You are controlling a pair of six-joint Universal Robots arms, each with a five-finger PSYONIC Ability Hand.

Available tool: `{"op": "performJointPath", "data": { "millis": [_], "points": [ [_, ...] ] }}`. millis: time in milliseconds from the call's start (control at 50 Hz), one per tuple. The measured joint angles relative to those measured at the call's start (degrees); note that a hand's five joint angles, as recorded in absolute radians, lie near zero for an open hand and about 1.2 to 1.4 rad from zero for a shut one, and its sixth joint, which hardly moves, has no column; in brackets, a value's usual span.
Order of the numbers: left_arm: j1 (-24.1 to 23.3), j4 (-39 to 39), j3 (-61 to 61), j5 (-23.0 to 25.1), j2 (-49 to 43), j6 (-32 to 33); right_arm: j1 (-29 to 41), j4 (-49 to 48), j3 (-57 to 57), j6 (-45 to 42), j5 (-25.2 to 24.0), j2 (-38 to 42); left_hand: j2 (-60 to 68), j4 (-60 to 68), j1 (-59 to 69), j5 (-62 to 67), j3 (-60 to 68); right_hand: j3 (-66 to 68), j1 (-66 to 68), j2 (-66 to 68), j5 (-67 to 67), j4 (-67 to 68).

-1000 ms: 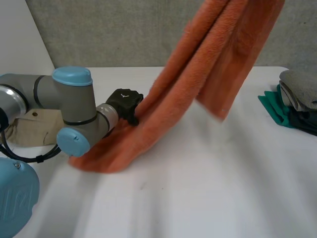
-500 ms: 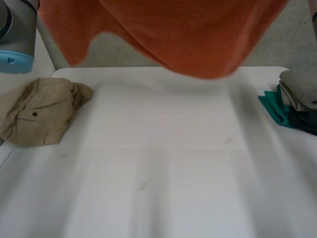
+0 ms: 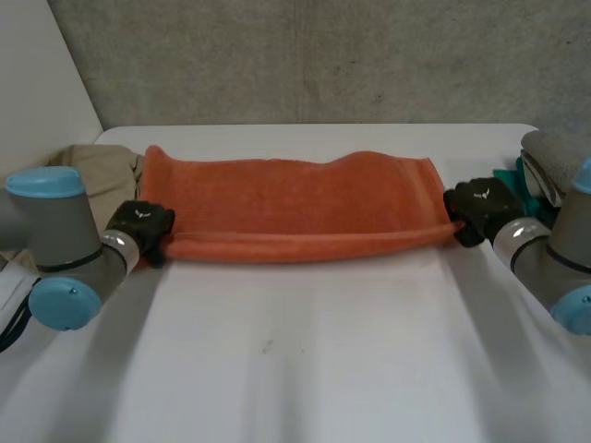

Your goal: Fold the laundry.

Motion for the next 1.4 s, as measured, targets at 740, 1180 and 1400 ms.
{"op": "performJointPath", "data": {
  "millis": [740, 1180, 1400],
  "points": [
    [6.1, -5.7, 2.7, 8.1, -0.2, 7.9, -0.9, 4.3, 0.4, 0.9, 1.1, -1.5, -6.5, -6.5, -3.5, -6.9, -6.7, 0.0, 0.0, 0.0, 0.0, 0.0],
    [8.3, -31.8, -10.9, 8.5, 18.9, 19.7, -6.7, 46.8, -3.4, -24.1, 0.0, -10.6, 20.9, 20.8, 21.0, 18.5, 20.2, 0.0, 0.0, 0.0, 0.0, 0.0],
    [6.0, -33.7, -10.2, 6.5, 22.4, 32.4, -7.1, 51.2, -9.1, -26.9, 3.3, -7.1, 20.9, 20.8, 21.0, 18.5, 20.2, 0.1, 0.0, 0.0, 0.0, 0.0]
  ]
}}
